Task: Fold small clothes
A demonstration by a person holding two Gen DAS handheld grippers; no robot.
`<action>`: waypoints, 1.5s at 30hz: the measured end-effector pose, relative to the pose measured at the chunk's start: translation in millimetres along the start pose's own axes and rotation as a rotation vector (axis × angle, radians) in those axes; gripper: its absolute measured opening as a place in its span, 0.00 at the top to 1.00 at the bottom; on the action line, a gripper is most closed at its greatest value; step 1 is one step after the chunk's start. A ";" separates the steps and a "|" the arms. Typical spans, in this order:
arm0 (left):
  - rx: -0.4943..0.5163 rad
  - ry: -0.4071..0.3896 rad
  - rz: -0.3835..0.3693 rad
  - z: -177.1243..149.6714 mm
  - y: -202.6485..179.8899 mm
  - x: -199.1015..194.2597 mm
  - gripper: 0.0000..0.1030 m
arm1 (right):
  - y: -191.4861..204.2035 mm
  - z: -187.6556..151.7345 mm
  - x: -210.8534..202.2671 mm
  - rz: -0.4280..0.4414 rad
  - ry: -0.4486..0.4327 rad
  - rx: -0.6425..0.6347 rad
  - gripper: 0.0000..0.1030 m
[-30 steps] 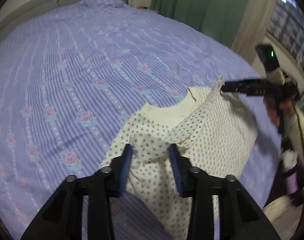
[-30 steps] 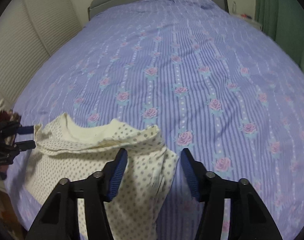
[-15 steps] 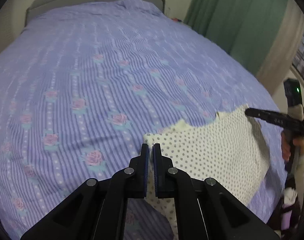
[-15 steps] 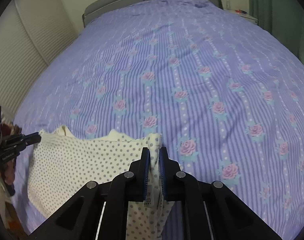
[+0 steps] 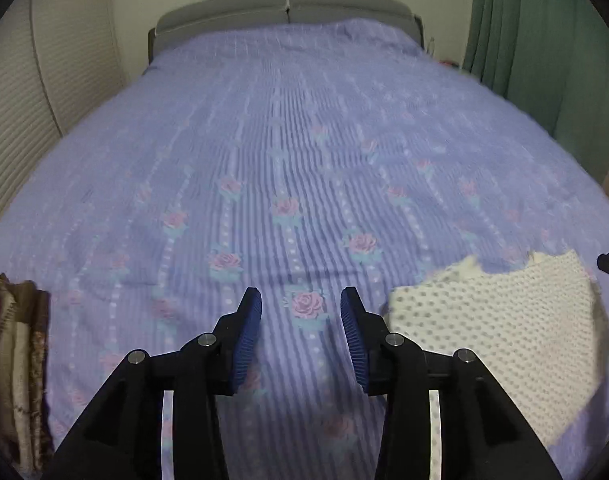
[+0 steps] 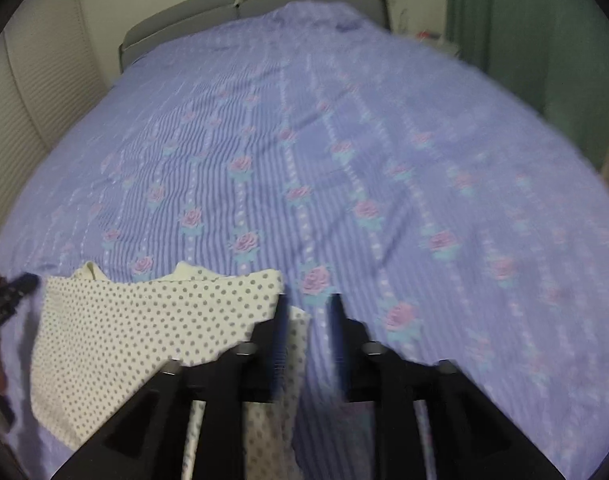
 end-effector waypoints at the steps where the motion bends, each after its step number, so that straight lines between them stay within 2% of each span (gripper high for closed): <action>1: 0.003 0.002 -0.018 -2.4 -0.5 -6.8 0.58 | 3.9 -5.0 -13.1 -0.037 -0.038 -0.011 0.51; 3: 0.020 0.004 -0.054 -12.6 -2.2 -27.7 0.55 | 9.0 -11.6 -30.5 -0.070 -0.077 -0.033 0.49; 5: 0.033 -0.002 -0.075 -23.2 -5.5 -42.3 0.54 | 15.8 -22.8 -49.6 -0.055 -0.108 -0.058 0.49; 8: 0.039 0.020 -0.146 -49.6 -14.7 -58.3 0.54 | 16.4 -40.3 -70.7 -0.018 -0.123 -0.063 0.49; 11: 0.050 0.034 -0.179 -73.8 -28.6 -60.8 0.54 | 6.8 -54.2 -78.4 0.023 -0.113 -0.040 0.49; 15: -0.019 0.088 -0.255 -97.5 -35.2 -46.4 0.54 | -3.5 -78.1 -69.3 0.060 -0.076 0.016 0.49; 22: -0.114 0.164 -0.310 -117.1 -47.4 -18.5 0.68 | -15.0 -109.9 -45.0 0.128 -0.007 0.071 0.49; 24: -0.116 0.171 -0.340 -118.8 -49.7 -18.3 0.77 | -15.9 -116.9 -43.6 0.130 0.000 0.076 0.49; 26: -0.124 0.185 -0.363 -118.9 -50.3 -16.8 0.92 | -15.6 -121.6 -42.6 0.136 0.003 0.082 0.49; 29: -0.114 0.156 -0.333 -121.3 -48.8 -23.5 0.94 | -14.8 -123.9 -42.1 0.139 0.006 0.087 0.49; 35: -0.100 0.178 -0.285 -132.9 -45.2 -20.6 0.94 | -9.5 -122.6 -42.9 0.138 0.005 0.075 0.49; 38: -0.111 0.183 -0.290 -136.8 -42.4 -18.9 0.94 | -8.3 -123.0 -45.1 0.133 0.008 0.077 0.49; 39: -0.115 0.182 -0.289 -137.2 -40.1 -20.2 0.91 | -7.9 -122.8 -46.5 0.129 0.005 0.079 0.49; 40: -0.118 0.179 -0.276 -137.0 -37.6 -22.3 0.80 | -6.6 -122.4 -48.9 0.124 0.003 0.082 0.49; 41: -0.117 0.173 -0.251 -136.2 -35.3 -24.7 0.60 | -5.4 -122.2 -51.0 0.124 0.001 0.079 0.49; 43: -0.099 0.133 -0.165 -134.5 -28.3 -35.3 0.41 | -1.5 -121.5 -56.4 0.113 -0.008 0.070 0.49; 45: -0.042 0.081 -0.120 -131.0 -26.1 -47.9 0.41 | 4.2 -120.3 -63.3 0.086 -0.025 0.053 0.49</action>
Point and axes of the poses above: each gripper's, at about its wrist camera, not at the fingertips, and x roughly the way its jaws point, y to its left, z to its top, the point moved 3 cm from there along x, roughly the way its jaws point, and after that the axes turned 9 degrees about y, right-handed, at the moved point
